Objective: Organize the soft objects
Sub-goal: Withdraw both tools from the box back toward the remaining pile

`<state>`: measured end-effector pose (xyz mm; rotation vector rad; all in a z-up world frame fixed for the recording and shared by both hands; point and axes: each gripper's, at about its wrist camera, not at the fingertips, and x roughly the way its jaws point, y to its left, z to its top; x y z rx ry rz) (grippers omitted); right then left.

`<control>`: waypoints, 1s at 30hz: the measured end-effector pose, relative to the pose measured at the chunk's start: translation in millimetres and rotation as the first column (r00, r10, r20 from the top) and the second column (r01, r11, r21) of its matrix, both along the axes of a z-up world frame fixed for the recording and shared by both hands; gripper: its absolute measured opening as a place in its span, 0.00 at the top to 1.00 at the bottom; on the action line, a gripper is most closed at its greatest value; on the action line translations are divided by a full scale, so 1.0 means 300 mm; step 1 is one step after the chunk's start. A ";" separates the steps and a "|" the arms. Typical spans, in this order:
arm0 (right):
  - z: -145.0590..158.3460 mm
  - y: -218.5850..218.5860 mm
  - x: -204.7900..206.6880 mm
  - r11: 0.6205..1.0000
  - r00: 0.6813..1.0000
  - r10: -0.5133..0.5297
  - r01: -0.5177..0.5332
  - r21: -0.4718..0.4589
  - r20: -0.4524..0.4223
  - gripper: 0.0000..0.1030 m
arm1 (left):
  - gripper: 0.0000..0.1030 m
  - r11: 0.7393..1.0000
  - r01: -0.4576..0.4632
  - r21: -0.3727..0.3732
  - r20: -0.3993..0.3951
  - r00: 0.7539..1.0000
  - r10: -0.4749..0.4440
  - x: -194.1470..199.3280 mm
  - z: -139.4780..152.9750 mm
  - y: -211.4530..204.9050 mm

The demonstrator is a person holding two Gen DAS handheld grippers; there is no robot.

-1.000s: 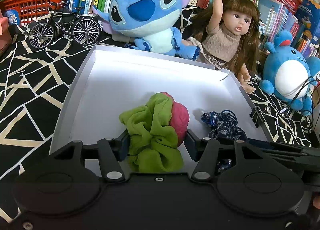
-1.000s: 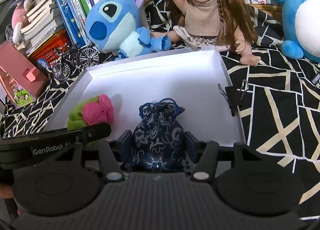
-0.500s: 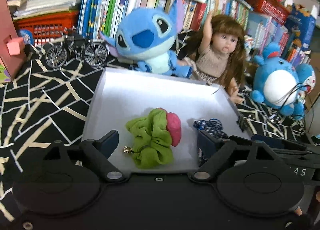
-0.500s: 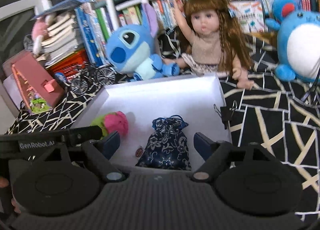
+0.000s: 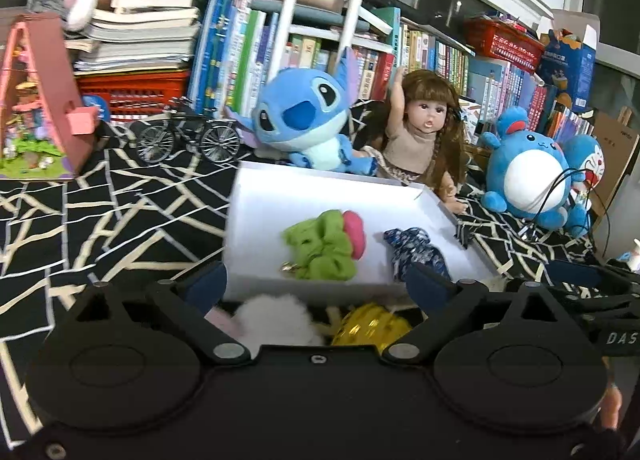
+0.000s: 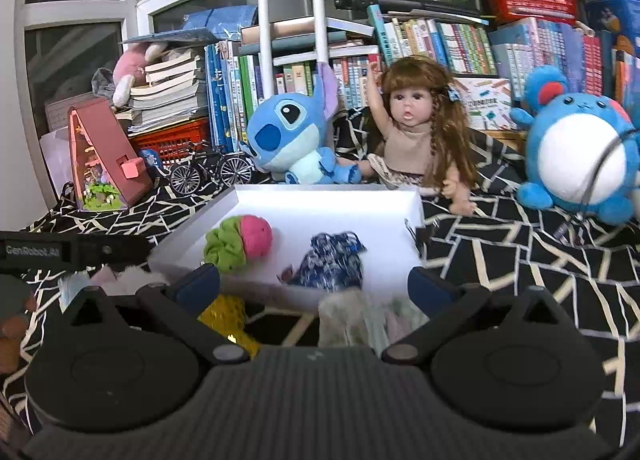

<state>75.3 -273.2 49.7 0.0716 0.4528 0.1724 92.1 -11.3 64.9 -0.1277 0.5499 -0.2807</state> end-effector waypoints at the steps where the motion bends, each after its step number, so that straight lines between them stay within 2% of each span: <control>1: -0.009 -0.004 -0.019 1.000 1.000 -0.007 0.007 0.000 0.006 0.00 | 0.06 1.000 -0.005 0.004 0.003 1.000 0.005 -0.013 -0.008 0.012; 10: -0.068 -0.015 -0.150 0.997 0.996 -0.053 0.056 -0.043 0.065 0.00 | 0.04 0.997 -0.072 0.032 0.052 0.996 0.070 -0.132 -0.070 0.113; 22: -0.151 -0.039 -0.207 0.991 0.991 -0.127 0.129 -0.047 0.043 0.00 | 0.04 0.992 -0.118 0.033 0.022 0.993 0.117 -0.167 -0.152 0.189; 26: -0.163 -0.052 -0.223 0.991 0.991 -0.133 0.133 -0.027 0.023 0.01 | 0.04 0.992 -0.116 0.047 0.041 0.993 0.114 -0.183 -0.169 0.193; 30: -0.169 -0.046 -0.228 0.989 0.990 -0.138 0.138 -0.047 0.013 0.04 | 0.04 0.993 -0.102 0.055 0.049 0.994 0.099 -0.193 -0.186 0.190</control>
